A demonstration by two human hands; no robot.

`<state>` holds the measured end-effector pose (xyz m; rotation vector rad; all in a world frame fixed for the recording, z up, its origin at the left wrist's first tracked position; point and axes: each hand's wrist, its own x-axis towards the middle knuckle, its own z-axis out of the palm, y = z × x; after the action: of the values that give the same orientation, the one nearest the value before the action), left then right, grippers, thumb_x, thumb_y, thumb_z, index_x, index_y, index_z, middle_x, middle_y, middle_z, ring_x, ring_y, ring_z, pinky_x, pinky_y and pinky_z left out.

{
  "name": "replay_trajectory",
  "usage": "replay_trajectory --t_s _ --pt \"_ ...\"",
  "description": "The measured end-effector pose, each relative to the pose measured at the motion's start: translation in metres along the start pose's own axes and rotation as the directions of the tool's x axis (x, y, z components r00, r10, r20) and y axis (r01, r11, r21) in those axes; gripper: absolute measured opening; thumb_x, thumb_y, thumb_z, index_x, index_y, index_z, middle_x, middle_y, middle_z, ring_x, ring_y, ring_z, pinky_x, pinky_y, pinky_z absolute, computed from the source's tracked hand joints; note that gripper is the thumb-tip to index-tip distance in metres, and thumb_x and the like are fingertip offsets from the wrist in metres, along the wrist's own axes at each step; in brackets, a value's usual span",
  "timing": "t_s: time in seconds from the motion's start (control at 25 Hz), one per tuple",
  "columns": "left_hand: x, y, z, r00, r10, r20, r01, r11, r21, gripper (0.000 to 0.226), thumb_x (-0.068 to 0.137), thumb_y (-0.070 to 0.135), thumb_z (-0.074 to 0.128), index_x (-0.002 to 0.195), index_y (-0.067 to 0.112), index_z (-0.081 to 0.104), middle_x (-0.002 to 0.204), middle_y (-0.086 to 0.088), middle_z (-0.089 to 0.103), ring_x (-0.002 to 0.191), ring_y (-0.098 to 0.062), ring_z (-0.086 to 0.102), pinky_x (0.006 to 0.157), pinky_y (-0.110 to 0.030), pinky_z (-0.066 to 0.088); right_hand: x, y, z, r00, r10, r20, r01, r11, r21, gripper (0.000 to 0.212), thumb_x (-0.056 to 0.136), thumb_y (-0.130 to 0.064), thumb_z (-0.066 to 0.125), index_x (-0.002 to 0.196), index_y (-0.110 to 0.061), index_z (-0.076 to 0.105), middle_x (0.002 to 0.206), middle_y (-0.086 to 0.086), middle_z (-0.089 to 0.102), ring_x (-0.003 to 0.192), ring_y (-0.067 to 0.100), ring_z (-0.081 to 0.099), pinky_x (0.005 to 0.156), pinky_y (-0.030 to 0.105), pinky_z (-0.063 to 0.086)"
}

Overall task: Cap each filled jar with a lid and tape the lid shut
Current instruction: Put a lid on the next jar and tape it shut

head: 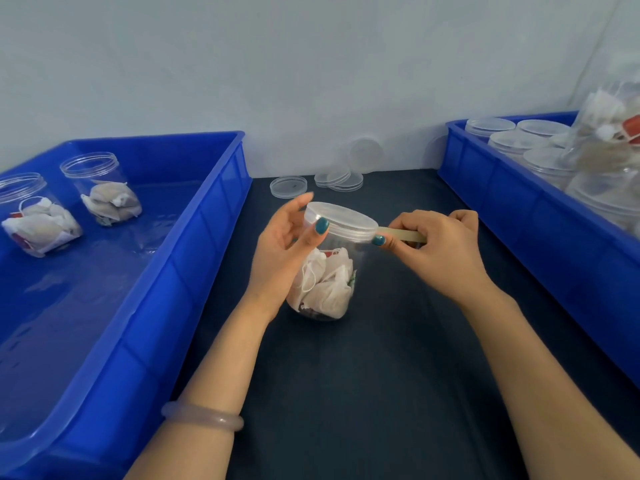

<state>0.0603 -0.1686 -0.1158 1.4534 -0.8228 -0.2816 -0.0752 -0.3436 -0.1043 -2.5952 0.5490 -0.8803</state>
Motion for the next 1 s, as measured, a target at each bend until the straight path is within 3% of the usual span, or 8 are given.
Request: replay_trajectory --t_s 0.08,0.16,0.28,0.36,0.48,0.56,0.88,1.0 --pt "-0.001 -0.002 0.001 0.997 0.052 -0.051 -0.052 0.999 0.011 0.073 0.076 0.065 0.068 0.135 0.024 0.053 0.122 0.01 0.068 0.116 -0.008 0.064 0.101 -0.039 0.052 -0.002 -0.004 0.002 0.999 0.009 -0.033 -0.011 0.998 -0.057 0.054 0.078 -0.078 0.037 0.082 -0.033 0.066 0.066 -0.012 0.057 0.072 0.007 0.048 0.08 0.033 0.02" --pt "-0.002 -0.005 0.006 0.996 0.074 -0.049 -0.07 0.994 0.081 0.069 0.077 0.061 0.066 0.134 0.026 0.05 0.121 0.021 0.065 0.116 -0.001 0.061 0.099 -0.032 0.053 -0.003 -0.009 0.004 0.999 -0.005 -0.054 -0.001 0.994 -0.106 0.055 0.079 -0.078 0.036 0.083 -0.033 0.066 0.063 -0.01 0.054 0.071 0.01 0.048 0.079 0.033 0.02" --pt "-0.002 -0.003 0.015 0.995 0.071 -0.071 -0.054 0.975 0.215 0.098 0.055 0.077 0.075 0.137 0.033 0.042 0.118 0.032 0.057 0.11 0.02 0.051 0.085 -0.004 0.044 -0.004 -0.013 0.004 0.997 -0.071 -0.035 0.062 0.977 -0.206 0.059 0.083 -0.08 0.027 0.086 -0.032 0.062 0.06 -0.013 0.048 0.068 0.01 0.046 0.077 0.033 0.018" --pt "0.0 -0.004 0.016 0.991 0.071 -0.114 -0.043 0.971 0.234 0.104 0.049 0.077 0.077 0.137 0.033 0.042 0.118 0.031 0.052 0.105 0.025 0.049 0.079 0.001 0.041 -0.004 -0.015 0.004 0.996 -0.092 0.012 0.092 0.973 -0.213 0.055 0.093 -0.072 0.025 0.088 -0.03 0.06 0.064 -0.013 0.048 0.07 0.009 0.046 0.077 0.034 0.018" --pt "0.003 -0.005 0.012 0.985 0.073 -0.157 -0.041 0.979 0.199 0.092 0.053 0.065 0.081 0.132 0.032 0.046 0.117 0.028 0.055 0.103 0.021 0.053 0.078 -0.002 0.044 -0.004 -0.014 0.004 0.996 -0.087 0.032 0.091 0.989 -0.12 0.044 0.096 -0.045 0.022 0.093 -0.029 0.063 0.067 -0.015 0.05 0.077 0.006 0.046 0.078 0.034 0.018" --pt "0.003 -0.006 0.009 0.985 0.054 -0.165 -0.027 0.987 0.157 0.087 0.054 0.057 0.082 0.13 0.031 0.049 0.118 0.025 0.058 0.105 0.015 0.056 0.08 -0.005 0.047 -0.003 -0.013 0.004 0.995 -0.095 0.03 0.098 0.989 -0.111 0.04 0.101 -0.039 0.025 0.097 -0.03 0.064 0.068 -0.017 0.05 0.078 0.006 0.046 0.078 0.034 0.017" --pt "0.003 -0.001 0.008 0.996 -0.049 -0.073 0.045 0.998 -0.051 0.085 0.053 0.044 0.091 0.129 0.027 0.054 0.117 0.014 0.068 0.107 0.002 0.064 0.091 -0.024 0.054 0.0 -0.005 0.004 0.998 0.011 -0.062 -0.015 0.998 -0.054 0.05 0.09 -0.067 0.034 0.08 -0.028 0.064 0.064 -0.009 0.054 0.077 0.007 0.046 0.075 0.032 0.014" --pt "0.002 0.001 0.008 0.998 -0.061 0.003 0.062 0.993 -0.104 0.087 0.052 0.041 0.086 0.131 0.026 0.053 0.113 0.016 0.071 0.107 -0.001 0.066 0.085 -0.019 0.054 0.001 -0.003 0.003 0.996 -0.005 -0.084 -0.002 0.996 -0.093 0.061 0.088 -0.072 0.026 0.081 -0.023 0.063 0.068 -0.01 0.054 0.079 0.01 0.046 0.075 0.033 0.014"
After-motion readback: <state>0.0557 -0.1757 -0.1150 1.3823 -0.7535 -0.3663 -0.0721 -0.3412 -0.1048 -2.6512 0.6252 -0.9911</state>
